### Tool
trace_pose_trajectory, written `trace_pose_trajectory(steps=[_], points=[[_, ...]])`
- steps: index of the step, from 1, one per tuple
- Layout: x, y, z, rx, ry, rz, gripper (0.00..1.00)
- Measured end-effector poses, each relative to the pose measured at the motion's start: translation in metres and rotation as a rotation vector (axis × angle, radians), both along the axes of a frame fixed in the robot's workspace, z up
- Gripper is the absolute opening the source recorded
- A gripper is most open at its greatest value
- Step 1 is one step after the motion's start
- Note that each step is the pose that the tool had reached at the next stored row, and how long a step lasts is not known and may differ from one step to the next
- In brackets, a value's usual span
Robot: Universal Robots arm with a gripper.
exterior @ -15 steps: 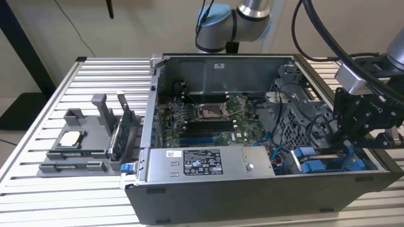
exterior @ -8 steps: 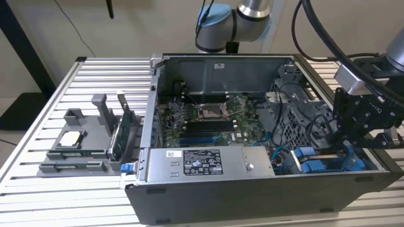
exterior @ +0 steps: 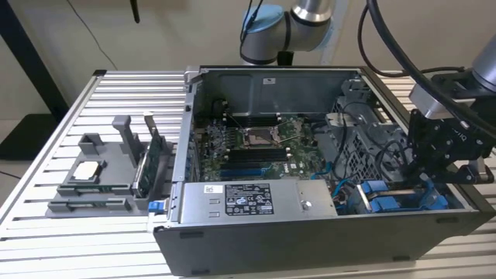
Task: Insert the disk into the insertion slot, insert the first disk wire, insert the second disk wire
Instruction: 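Insert the first disk wire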
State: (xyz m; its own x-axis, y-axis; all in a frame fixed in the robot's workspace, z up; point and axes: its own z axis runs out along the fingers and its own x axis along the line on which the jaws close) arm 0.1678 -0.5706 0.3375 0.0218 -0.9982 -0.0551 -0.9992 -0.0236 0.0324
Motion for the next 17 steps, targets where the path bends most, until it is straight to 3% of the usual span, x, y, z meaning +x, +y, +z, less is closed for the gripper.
trace_pose_trajectory(steps=[6,10,12,17], points=[[0.000,0.0001,-0.0052,-0.0033,-0.0002,-0.001,0.19],[0.000,0.0001,-0.0078,0.0005,0.0006,-0.001,0.20],[0.000,0.0000,-0.0029,0.0002,0.0030,-0.001,0.26],[0.000,0.0001,0.0127,-0.0009,0.0057,-0.001,0.26]])
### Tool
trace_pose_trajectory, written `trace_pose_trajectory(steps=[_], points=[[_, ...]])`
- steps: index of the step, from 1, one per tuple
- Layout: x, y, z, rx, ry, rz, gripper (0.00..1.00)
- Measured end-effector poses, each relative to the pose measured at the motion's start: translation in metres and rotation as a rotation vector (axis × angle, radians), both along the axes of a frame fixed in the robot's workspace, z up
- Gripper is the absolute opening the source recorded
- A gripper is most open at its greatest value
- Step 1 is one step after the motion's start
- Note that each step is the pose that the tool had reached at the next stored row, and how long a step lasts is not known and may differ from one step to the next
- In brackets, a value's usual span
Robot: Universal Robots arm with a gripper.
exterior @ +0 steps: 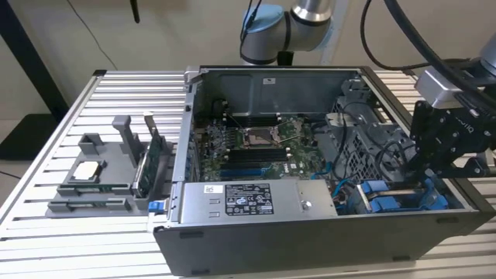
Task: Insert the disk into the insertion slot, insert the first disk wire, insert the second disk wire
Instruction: 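Insert the first disk wire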
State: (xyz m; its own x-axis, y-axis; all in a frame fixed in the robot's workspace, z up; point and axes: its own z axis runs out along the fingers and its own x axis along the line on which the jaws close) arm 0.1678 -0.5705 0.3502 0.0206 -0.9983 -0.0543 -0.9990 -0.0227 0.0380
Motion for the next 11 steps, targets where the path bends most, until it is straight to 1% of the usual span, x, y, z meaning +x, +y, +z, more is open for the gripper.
trace_pose_trajectory(steps=[7,11], points=[[0.000,0.0000,0.0099,-0.0001,0.0004,0.000,0.26],[0.000,0.0000,0.0143,0.0000,0.0004,0.000,0.26]])
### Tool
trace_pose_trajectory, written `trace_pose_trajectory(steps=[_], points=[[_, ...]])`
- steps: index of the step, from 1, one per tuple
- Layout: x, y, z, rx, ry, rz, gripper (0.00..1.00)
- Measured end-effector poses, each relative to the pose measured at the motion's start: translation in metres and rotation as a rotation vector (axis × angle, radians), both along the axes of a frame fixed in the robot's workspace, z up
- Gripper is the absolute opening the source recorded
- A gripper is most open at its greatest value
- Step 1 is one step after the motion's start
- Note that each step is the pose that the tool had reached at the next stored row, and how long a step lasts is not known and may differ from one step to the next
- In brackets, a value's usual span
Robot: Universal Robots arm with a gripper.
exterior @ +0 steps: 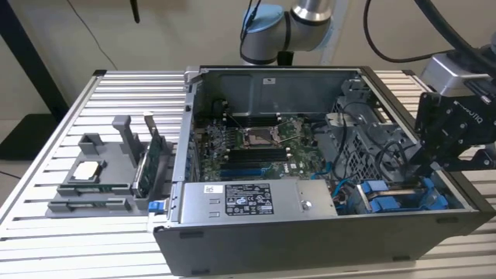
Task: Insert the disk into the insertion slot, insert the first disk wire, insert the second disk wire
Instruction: 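Insert the first disk wire, then insert the second disk wire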
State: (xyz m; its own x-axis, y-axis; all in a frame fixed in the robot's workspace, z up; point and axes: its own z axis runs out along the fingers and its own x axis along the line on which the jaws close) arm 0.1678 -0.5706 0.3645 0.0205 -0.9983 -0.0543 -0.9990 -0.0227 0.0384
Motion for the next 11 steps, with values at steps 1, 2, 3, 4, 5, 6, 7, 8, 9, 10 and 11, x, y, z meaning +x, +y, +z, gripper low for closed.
trace_pose_trajectory(steps=[1,2,3,4,5,6,7,8,9,10,11], points=[[0.0000,0.0000,0.0012,0.0000,0.0000,0.000,0.26],[0.0000,0.0000,0.0022,-0.0001,0.0000,0.000,0.26],[0.0000,0.0000,0.0032,0.0000,0.0000,0.000,0.26],[0.0000,0.0000,0.0042,0.0000,0.0000,0.000,0.26],[0.0000,0.0000,0.0050,0.0000,0.0000,0.000,0.26],[0.0000,0.0000,0.0056,0.0001,0.0000,0.000,0.26],[0.0000,0.0000,0.0059,0.0001,0.0001,0.000,0.26],[0.0000,0.0000,0.0060,0.0001,0.0000,0.000,0.26],[0.0000,0.0000,0.0064,0.0000,0.0000,0.000,0.26],[0.0002,0.0000,0.0065,0.0000,0.0000,0.000,0.26],[0.0002,0.0000,0.0065,-0.0001,0.0000,0.000,0.26]])
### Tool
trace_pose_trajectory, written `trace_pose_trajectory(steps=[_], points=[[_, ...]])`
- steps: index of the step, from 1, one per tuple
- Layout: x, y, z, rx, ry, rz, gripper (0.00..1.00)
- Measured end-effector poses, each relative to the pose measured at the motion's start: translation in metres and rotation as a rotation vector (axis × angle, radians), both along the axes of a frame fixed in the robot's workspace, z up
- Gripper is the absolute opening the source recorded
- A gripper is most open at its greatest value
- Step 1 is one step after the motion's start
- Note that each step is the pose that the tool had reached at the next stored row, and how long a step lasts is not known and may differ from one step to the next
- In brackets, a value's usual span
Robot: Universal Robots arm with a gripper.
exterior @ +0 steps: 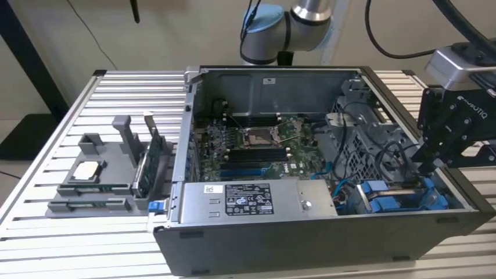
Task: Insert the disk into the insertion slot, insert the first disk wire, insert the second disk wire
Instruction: 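Insert the second disk wire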
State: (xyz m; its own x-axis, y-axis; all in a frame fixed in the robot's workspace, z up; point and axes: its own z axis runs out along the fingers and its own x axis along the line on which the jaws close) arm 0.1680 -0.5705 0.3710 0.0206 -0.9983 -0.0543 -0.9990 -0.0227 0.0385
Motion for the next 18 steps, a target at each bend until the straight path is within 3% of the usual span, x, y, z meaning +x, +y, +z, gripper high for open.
trace_pose_trajectory(steps=[13,18], points=[[0.0061,0.0001,0.0000,0.0001,0.0001,0.000,0.26],[0.0063,0.0029,0.0002,-0.0001,0.0001,0.000,0.26]])
